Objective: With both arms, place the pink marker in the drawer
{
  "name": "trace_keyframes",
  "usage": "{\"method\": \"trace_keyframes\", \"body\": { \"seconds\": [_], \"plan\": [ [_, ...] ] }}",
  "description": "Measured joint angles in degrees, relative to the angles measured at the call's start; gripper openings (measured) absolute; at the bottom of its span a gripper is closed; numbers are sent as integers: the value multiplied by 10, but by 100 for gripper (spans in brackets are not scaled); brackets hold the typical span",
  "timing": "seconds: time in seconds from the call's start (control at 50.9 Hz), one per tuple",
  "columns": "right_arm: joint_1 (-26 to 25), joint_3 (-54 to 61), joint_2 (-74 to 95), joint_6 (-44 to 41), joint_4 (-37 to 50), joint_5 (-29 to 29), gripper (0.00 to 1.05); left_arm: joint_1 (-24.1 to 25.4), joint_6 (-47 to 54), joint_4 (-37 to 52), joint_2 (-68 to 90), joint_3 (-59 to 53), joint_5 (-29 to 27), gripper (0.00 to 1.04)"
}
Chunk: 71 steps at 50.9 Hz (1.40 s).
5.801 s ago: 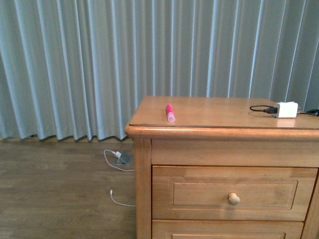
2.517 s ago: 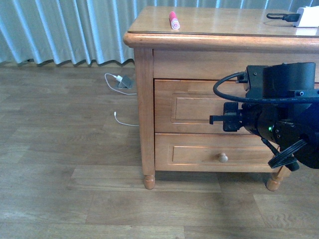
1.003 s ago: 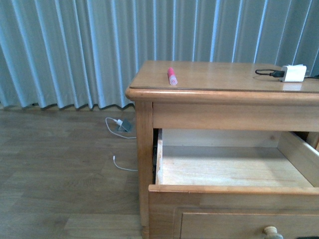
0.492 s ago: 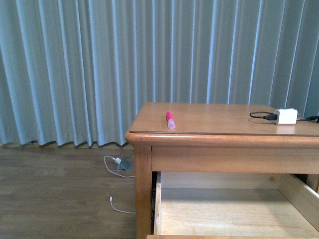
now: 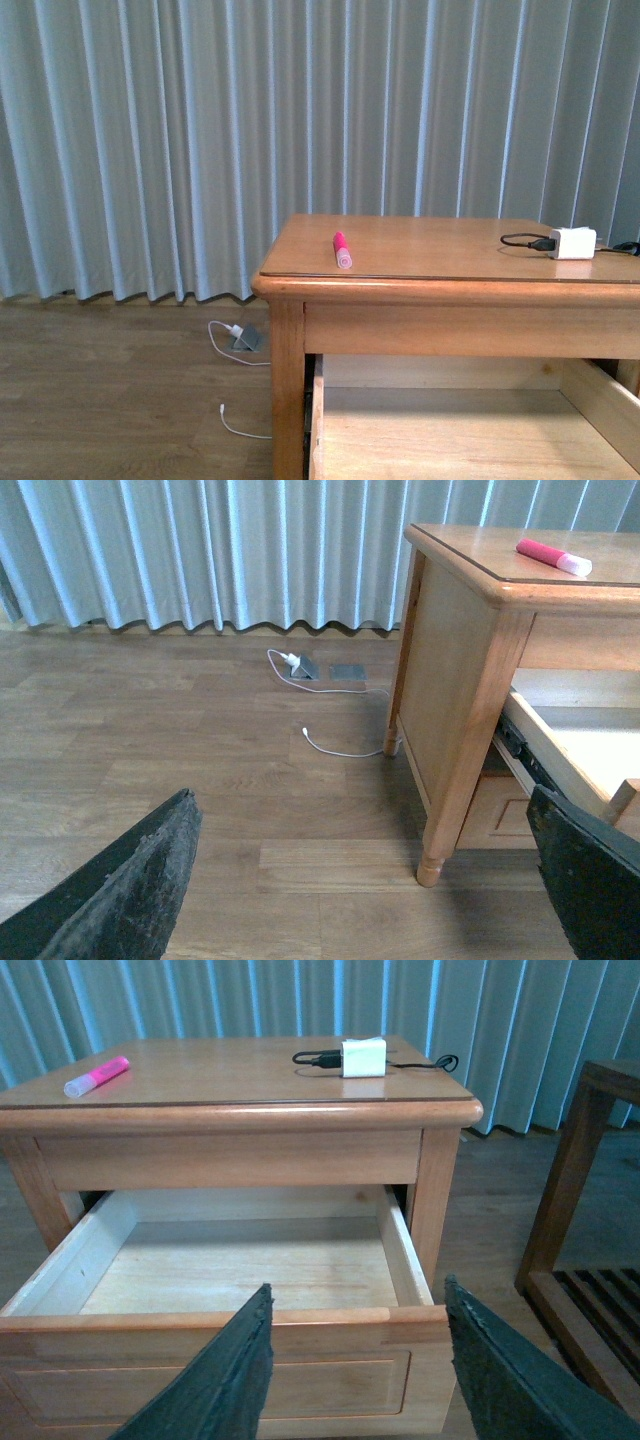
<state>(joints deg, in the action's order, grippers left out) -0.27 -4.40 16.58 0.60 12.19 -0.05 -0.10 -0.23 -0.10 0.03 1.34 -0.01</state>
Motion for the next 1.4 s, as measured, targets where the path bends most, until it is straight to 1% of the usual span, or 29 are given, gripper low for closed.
{"method": "trace_keyframes", "body": {
  "seconds": [0.197, 0.256, 0.275, 0.334, 0.728, 0.747, 0.826, 0.846, 0.885, 0.944, 1.101, 1.18, 1.259, 1.396],
  "plan": [
    [1, 2, -2, -3, -1, 0, 89, 0, 0, 0, 0, 0, 0, 99],
    [1, 2, -2, -2, -1, 0, 97, 0, 0, 0, 0, 0, 0, 99],
    [1, 2, -2, -2, -1, 0, 98, 0, 0, 0, 0, 0, 0, 99],
    [1, 2, -2, -3, -1, 0, 96, 0, 0, 0, 0, 0, 0, 99],
    [1, 2, -2, -3, -1, 0, 96, 0, 0, 0, 0, 0, -1, 99],
    [1, 2, -2, -3, -1, 0, 96, -6, -5, -3, 3, 1, -16, 99],
    [1, 2, -2, -3, -1, 0, 96, -62, -59, 3, 57, 9, -139, 99],
    [1, 2, -2, -3, -1, 0, 96, -78, -68, 13, 78, 13, -159, 99],
    [1, 2, -2, -3, -1, 0, 96, -104, -83, 37, 122, 24, -172, 99],
    [1, 2, -2, -3, -1, 0, 96, -128, -94, 80, 191, 52, -166, 99],
    [1, 2, -2, -3, -1, 0, 96, -139, -95, 172, 382, 163, -124, 99],
    [1, 2, -2, -3, -1, 0, 96, -149, -76, 212, 472, 220, -117, 99],
    [1, 2, -2, -3, -1, 0, 96, -160, -64, 236, 545, 270, -107, 99],
    [1, 2, -2, -3, -1, 0, 96, -190, -43, 260, 667, 362, -109, 99]
  ]
}}
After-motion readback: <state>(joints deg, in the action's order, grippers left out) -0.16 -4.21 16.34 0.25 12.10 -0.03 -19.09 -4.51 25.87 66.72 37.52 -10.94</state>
